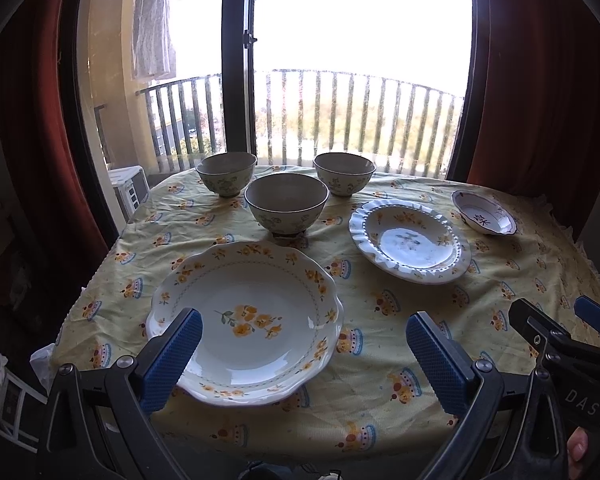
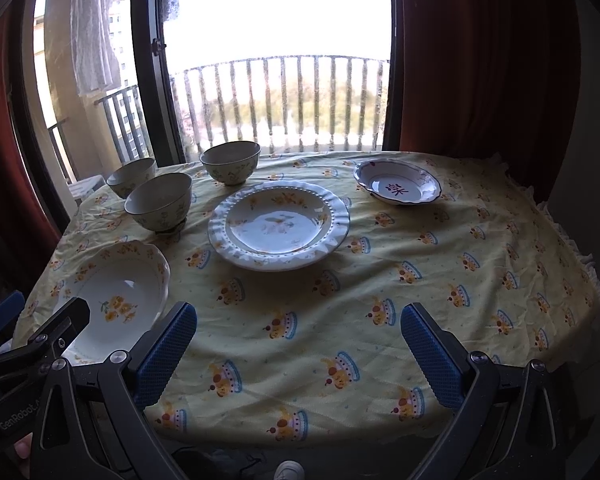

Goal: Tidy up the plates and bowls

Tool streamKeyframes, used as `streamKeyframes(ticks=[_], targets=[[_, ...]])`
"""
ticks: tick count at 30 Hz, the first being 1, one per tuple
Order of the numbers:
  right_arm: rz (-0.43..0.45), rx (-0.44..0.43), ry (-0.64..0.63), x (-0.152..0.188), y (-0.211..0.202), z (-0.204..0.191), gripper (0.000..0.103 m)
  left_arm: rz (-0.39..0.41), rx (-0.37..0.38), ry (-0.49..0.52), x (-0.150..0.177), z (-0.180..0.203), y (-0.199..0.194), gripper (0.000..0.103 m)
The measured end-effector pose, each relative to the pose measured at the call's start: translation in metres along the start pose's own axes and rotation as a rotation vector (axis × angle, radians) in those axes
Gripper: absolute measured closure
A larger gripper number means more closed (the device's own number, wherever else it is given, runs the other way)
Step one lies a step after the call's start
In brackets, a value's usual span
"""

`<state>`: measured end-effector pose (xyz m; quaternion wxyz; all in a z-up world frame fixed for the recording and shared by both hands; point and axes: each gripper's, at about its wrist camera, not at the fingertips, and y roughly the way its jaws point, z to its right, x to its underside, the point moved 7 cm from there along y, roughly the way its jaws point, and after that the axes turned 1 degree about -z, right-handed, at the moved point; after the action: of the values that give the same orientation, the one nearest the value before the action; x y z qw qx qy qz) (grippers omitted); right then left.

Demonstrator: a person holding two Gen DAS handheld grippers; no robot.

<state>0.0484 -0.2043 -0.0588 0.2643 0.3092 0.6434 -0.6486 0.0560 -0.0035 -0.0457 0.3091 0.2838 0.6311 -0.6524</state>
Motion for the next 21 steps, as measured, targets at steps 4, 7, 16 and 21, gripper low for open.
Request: streamKeyframes(ticks=[4,7,16,21], targets=[[-0.002,0.002,0.006,-0.0012,0.001,0.0037,0.0,0.001,-0.001,0.01,-0.0009,0.004,0.0006,0.0],[-0.001,0.004,0.007,-0.0012,0.0015,0.0049,0.0,0.003,-0.001,0.013,-0.0014,0.0049,0.0006,0.0],[0.0,0.005,0.006,-0.0016,0.0016,0.005,0.0,0.002,-0.003,0.012,-0.0013,0.007,0.0002,0.0],[0.0,0.005,0.005,-0.0009,0.0014,0.0041,0.0,0.002,-0.004,0.012,-0.0014,0.0072,0.0,0.0]])
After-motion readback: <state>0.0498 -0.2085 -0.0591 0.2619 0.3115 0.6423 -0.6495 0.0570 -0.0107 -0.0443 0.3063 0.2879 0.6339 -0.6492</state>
